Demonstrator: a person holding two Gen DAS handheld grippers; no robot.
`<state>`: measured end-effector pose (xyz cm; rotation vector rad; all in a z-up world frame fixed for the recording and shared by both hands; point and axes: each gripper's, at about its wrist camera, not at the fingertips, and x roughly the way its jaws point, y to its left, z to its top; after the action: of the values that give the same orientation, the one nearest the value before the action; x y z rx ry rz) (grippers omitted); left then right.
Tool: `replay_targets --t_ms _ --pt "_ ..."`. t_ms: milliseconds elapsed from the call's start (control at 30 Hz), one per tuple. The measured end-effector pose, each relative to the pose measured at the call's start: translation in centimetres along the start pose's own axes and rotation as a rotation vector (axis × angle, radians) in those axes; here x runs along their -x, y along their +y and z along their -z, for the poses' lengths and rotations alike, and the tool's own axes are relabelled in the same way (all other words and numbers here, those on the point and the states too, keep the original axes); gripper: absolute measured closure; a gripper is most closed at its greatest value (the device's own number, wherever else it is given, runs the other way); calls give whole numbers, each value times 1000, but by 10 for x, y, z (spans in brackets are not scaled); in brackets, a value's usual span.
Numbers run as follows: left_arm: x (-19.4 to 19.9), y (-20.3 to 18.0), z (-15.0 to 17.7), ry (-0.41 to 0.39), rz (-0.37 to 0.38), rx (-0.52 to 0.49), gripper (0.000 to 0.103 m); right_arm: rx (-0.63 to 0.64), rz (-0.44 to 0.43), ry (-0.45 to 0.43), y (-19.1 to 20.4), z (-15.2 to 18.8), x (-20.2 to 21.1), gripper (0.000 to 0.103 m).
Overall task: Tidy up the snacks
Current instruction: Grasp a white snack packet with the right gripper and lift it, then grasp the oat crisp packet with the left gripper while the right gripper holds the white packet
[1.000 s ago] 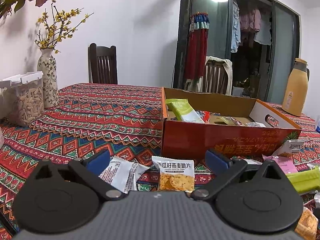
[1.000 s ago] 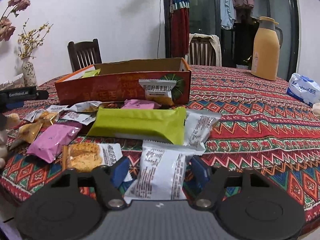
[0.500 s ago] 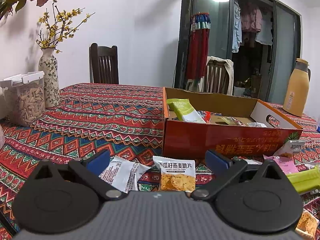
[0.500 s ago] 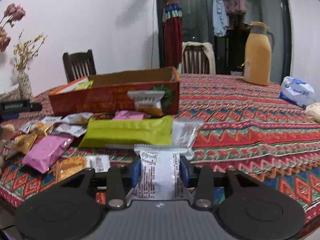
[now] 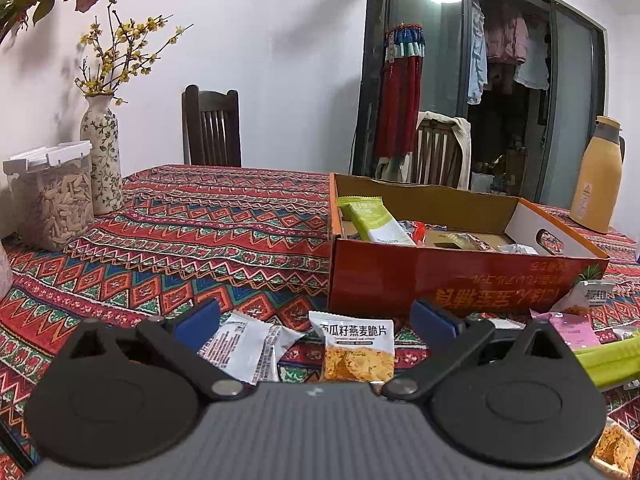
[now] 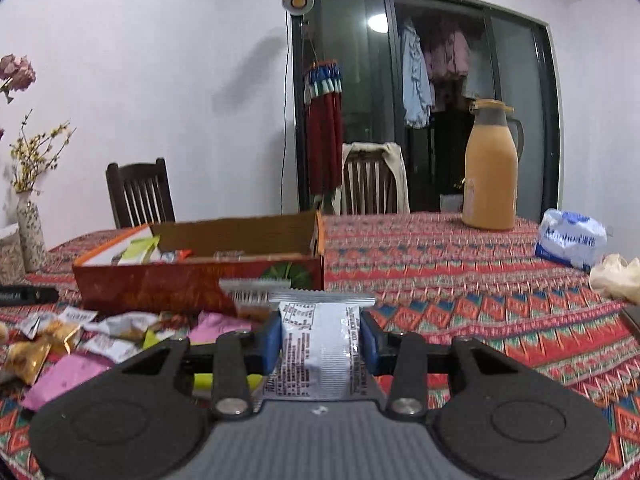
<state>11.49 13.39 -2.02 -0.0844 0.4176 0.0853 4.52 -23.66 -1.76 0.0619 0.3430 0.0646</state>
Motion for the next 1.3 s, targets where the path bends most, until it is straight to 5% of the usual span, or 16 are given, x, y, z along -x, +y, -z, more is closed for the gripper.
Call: replay_targets --t_ms 433,1300 --pt "-2 -1 0 11 1 4 0 -24 -8 -29 -2 3 -40 64" --pt "5 9 -11 94 -14 -45 0 -7 -21 -36 0 9 -37 64"
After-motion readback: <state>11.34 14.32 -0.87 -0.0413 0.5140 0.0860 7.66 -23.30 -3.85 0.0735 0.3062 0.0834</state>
